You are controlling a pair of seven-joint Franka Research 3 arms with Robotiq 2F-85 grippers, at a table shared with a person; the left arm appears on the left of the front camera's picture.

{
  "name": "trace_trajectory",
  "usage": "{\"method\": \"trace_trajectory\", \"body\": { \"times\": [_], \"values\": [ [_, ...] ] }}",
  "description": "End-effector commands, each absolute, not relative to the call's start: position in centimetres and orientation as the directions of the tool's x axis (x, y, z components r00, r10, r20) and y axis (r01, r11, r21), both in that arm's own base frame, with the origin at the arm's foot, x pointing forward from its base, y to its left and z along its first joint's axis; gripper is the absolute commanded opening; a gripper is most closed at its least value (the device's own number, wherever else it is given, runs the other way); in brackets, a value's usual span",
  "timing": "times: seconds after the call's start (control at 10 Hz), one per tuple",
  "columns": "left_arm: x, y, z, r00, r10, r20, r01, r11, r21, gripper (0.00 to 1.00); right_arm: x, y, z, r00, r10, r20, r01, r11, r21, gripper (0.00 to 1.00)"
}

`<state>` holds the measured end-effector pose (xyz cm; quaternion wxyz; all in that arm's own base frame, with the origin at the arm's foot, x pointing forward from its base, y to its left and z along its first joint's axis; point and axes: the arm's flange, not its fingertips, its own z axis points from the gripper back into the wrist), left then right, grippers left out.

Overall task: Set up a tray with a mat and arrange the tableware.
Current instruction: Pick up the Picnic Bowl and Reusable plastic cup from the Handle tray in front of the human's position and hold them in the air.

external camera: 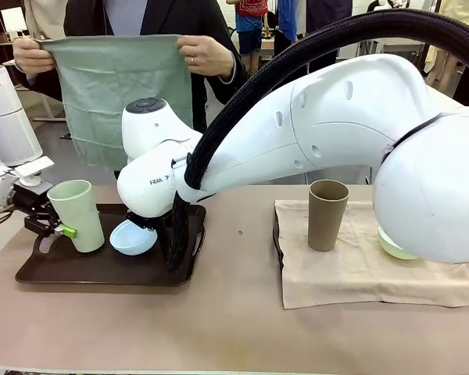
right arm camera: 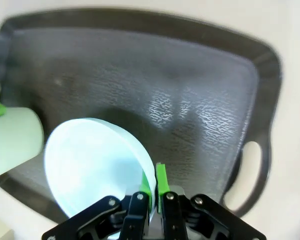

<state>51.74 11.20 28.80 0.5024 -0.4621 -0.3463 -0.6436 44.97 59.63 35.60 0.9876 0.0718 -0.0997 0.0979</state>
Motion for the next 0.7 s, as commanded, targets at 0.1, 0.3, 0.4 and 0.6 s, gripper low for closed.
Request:
{"method": "trace_trajectory", "body": {
  "times": [0.1, 0.3, 0.4, 0.6],
  "values": [
    [48.3, 14.4, 39.0, -0.156, -0.278, 0.948, 0.966, -0.245, 0.087, 0.00, 39.9, 57.0, 45.2, 0.925, 0.171, 0.340, -0.219, 0.969, 0.110, 0.02],
    [46.3, 14.1, 43.9, -0.235, -0.295, 0.926, 0.952, -0.265, 0.157, 0.00, 36.7, 55.9, 50.3, 0.892, 0.155, 0.426, -0.217, 0.971, 0.101, 0.02],
    [45.3, 13.9, 45.4, -0.251, -0.305, 0.919, 0.950, -0.263, 0.172, 0.00, 35.9, 55.5, 51.1, 0.893, 0.144, 0.427, -0.203, 0.974, 0.096, 0.02],
    [47.2, 15.2, 43.2, -0.213, -0.269, 0.939, 0.955, -0.258, 0.142, 0.00, 37.1, 56.7, 53.2, 0.891, 0.171, 0.421, -0.243, 0.962, 0.123, 0.02]
  ]
}}
